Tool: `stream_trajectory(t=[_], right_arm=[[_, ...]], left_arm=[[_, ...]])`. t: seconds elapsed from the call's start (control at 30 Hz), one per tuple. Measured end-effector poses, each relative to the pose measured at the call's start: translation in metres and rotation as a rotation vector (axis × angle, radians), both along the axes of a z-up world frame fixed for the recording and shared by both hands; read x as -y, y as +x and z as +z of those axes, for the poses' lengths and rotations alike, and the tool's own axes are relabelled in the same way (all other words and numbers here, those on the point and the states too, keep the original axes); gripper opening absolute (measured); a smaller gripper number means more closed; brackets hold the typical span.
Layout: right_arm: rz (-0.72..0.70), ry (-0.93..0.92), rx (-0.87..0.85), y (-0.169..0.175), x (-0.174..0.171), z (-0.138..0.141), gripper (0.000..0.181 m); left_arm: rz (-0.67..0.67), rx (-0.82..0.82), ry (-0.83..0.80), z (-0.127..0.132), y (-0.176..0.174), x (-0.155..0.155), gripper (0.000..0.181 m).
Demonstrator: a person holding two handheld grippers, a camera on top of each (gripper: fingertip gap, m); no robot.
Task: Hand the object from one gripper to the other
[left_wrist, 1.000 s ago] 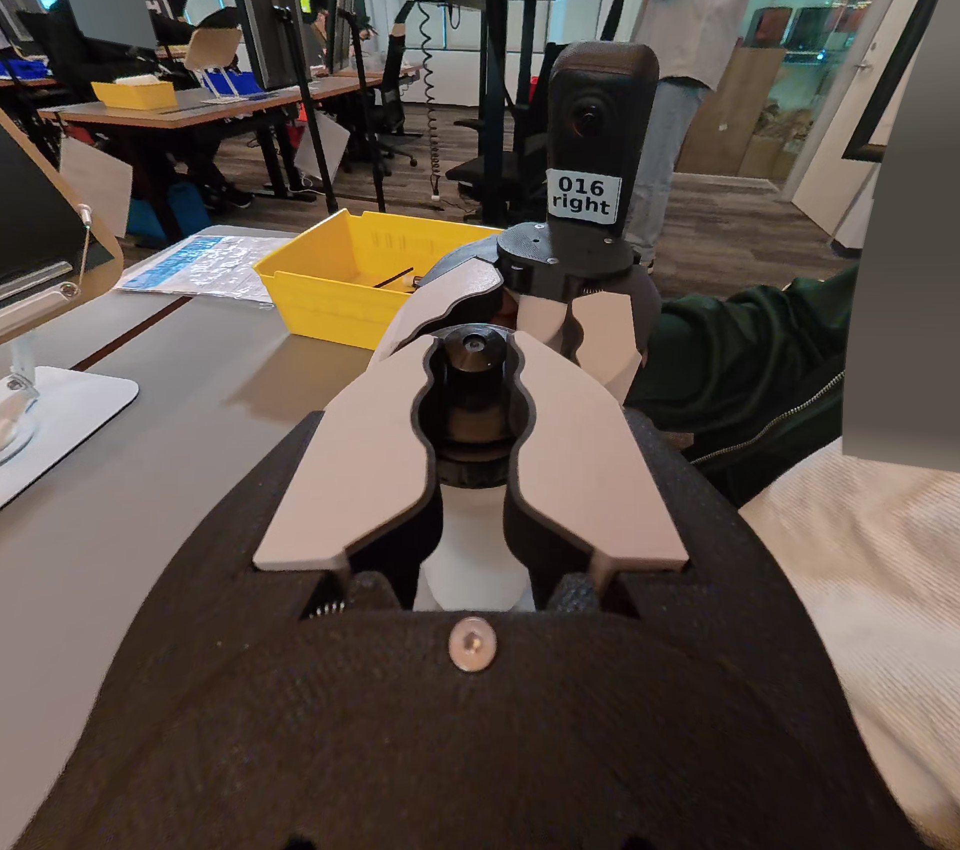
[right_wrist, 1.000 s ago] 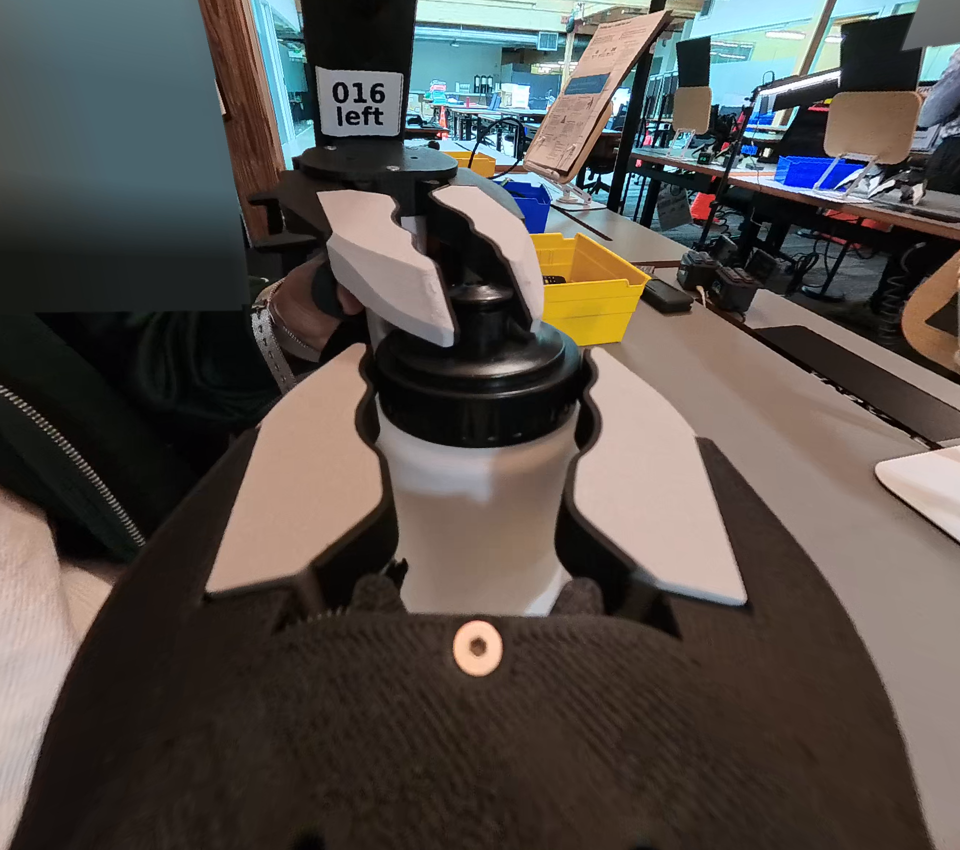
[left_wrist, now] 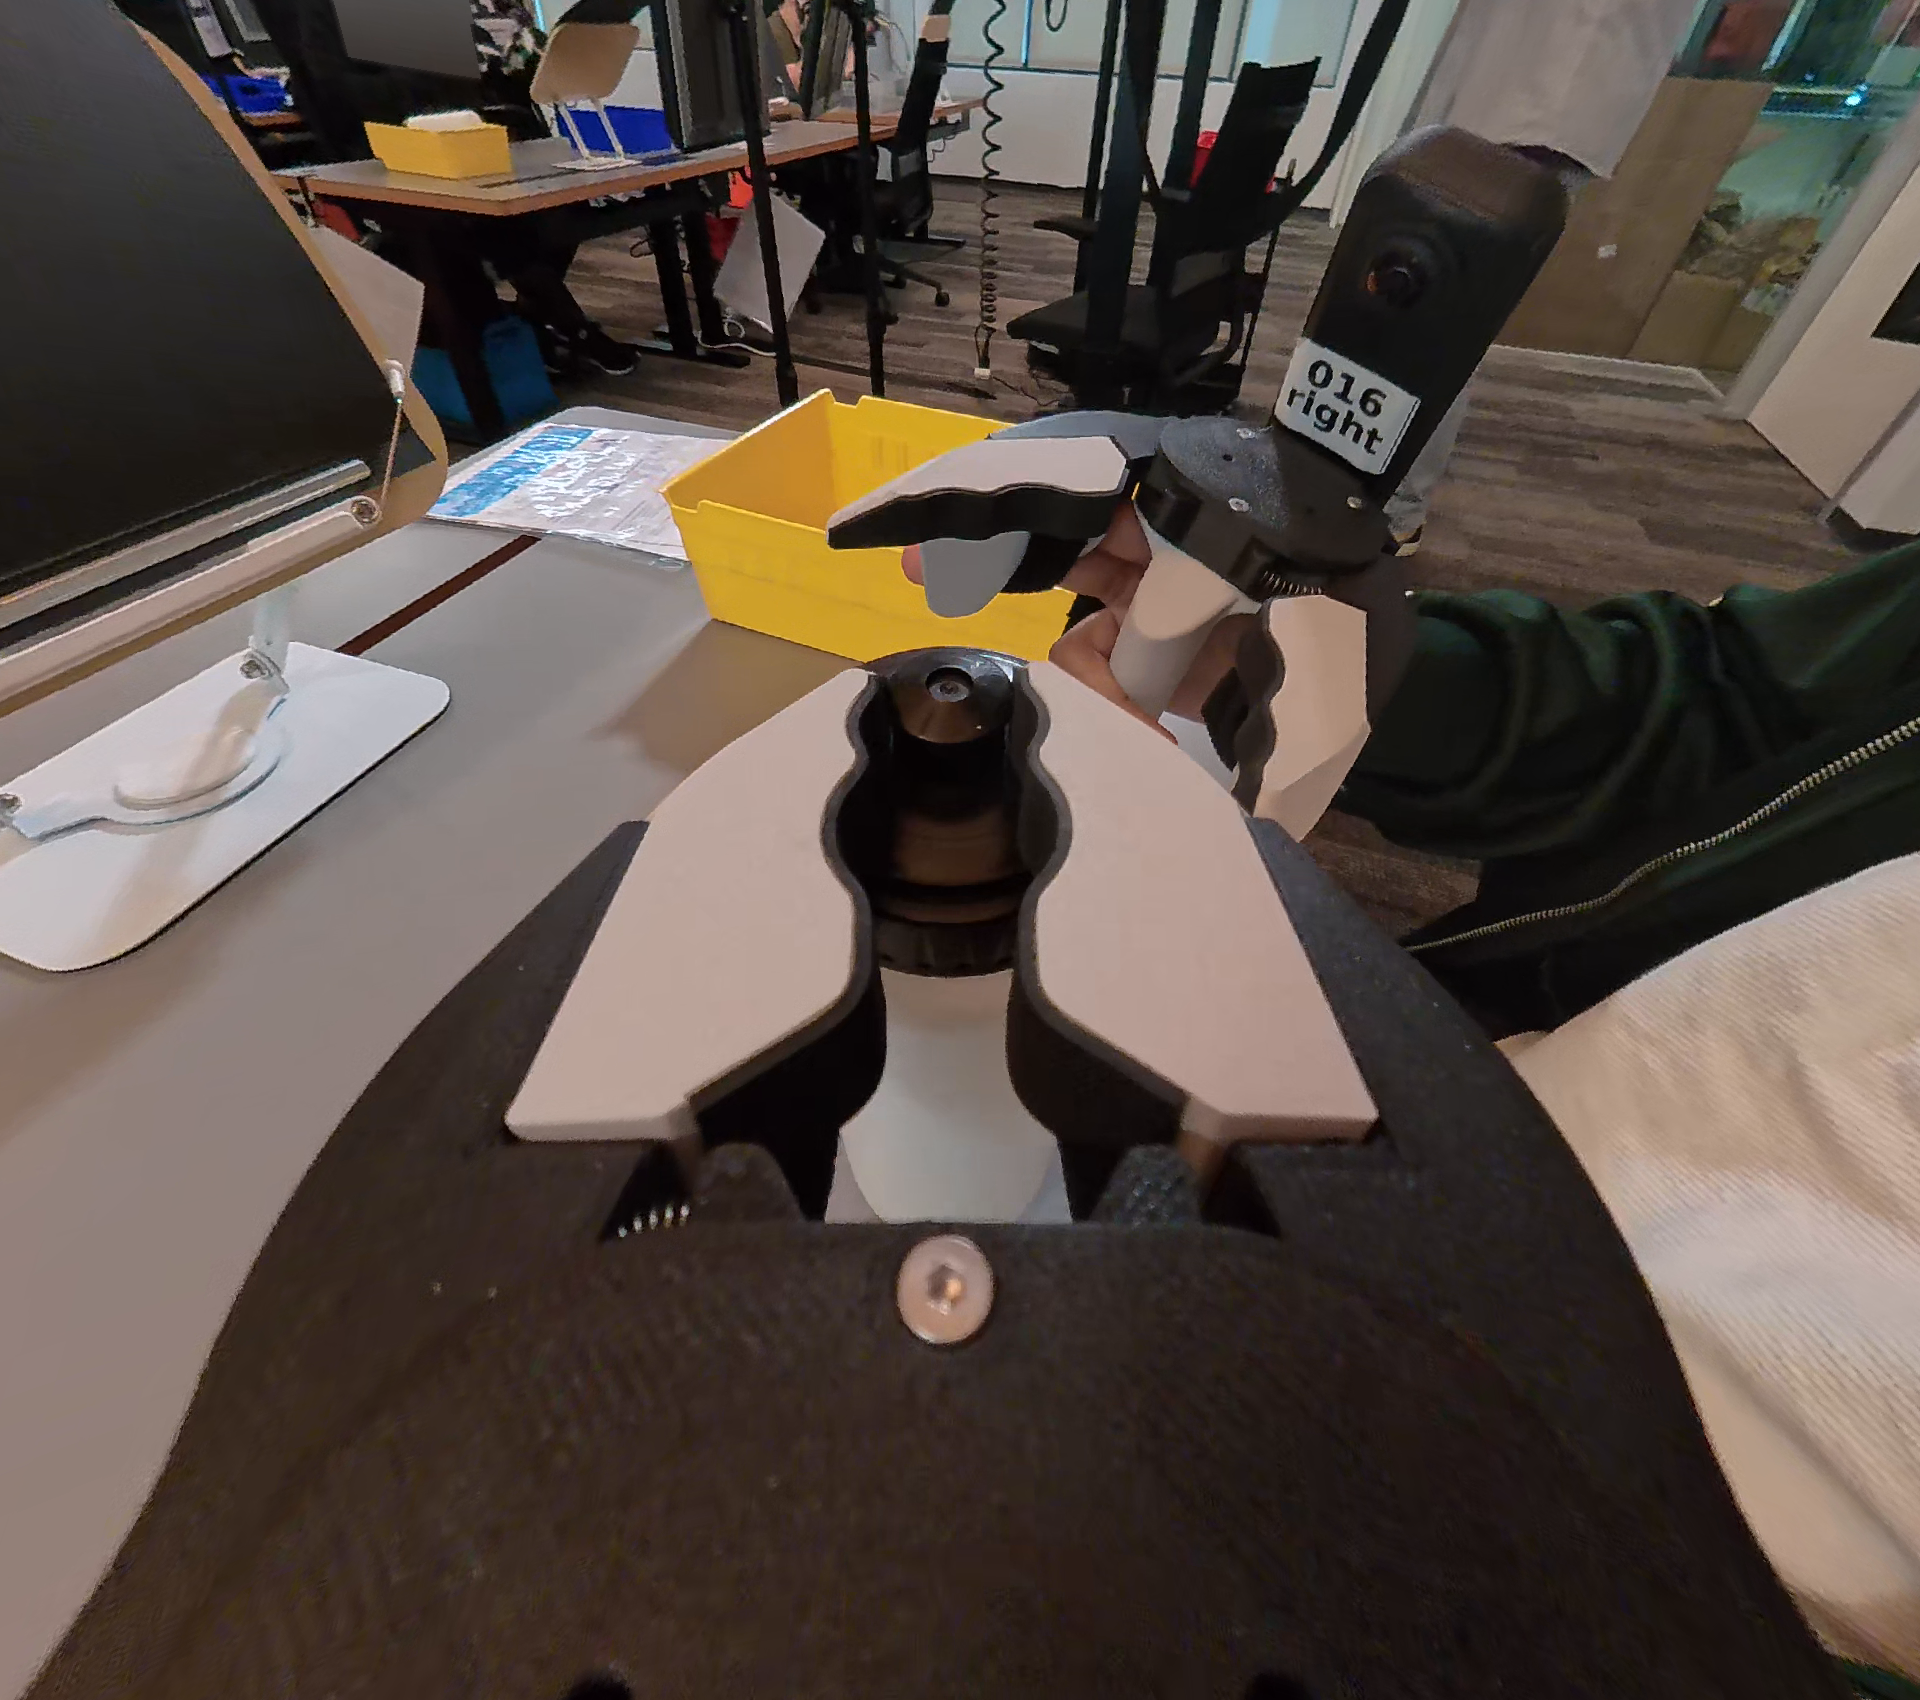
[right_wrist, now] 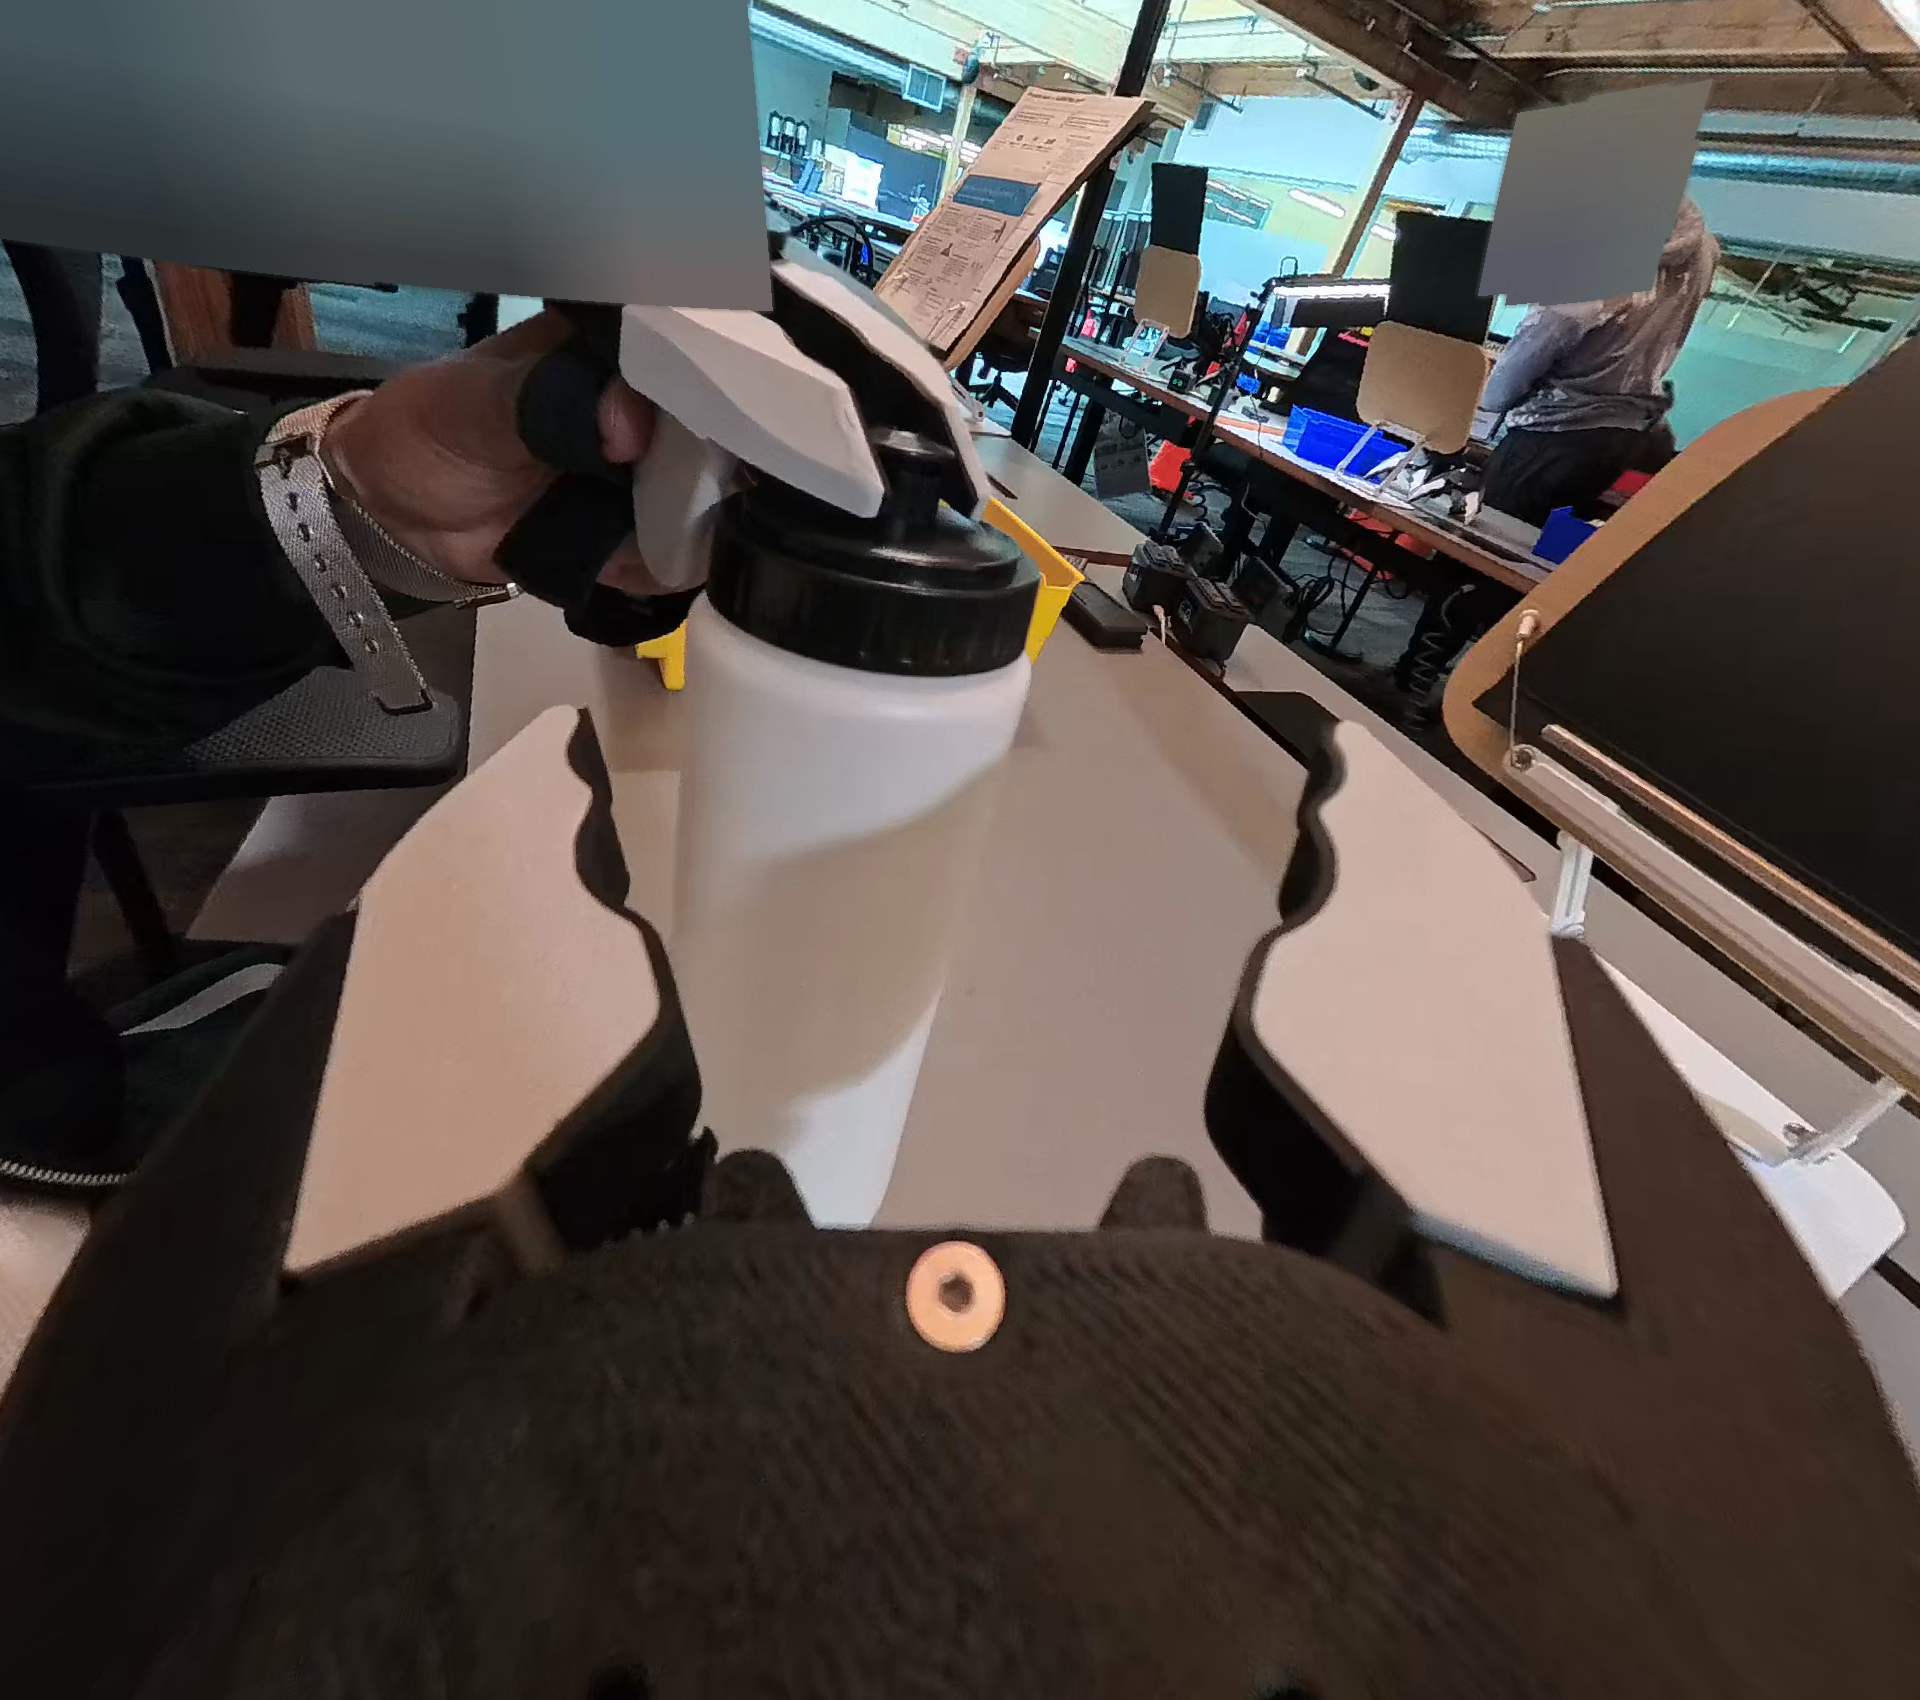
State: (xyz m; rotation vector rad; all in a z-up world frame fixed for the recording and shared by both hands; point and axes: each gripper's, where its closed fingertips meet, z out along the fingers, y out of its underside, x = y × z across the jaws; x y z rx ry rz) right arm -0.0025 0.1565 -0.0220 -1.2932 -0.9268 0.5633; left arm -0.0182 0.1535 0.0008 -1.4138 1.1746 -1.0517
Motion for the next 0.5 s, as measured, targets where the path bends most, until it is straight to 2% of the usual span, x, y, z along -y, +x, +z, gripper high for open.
stream_trajectory(t=[0.1, 0.2, 0.33, 0.5], right_arm=[[0.024, -0.035, -0.043, -0.002, 0.000, -0.006, 0.124], [0.075, -0.110, -0.082, -0.010, 0.000, -0.024, 0.121], [0.119, -0.194, -0.075, -0.021, 0.000, -0.053, 0.112], [0.166, -0.277, -0.085, -0.028, 0.002, -0.069, 0.104]], left_arm=[[0.001, 0.001, -0.001, 0.001, -0.001, 0.000, 0.025], [0.005, -0.003, 0.007, 0.002, -0.002, 0.000, 0.025], [0.003, -0.018, 0.018, 0.001, -0.002, 0.001, 0.024], [-0.015, -0.021, 0.013, 0.000, 0.001, 0.006, 0.024]])
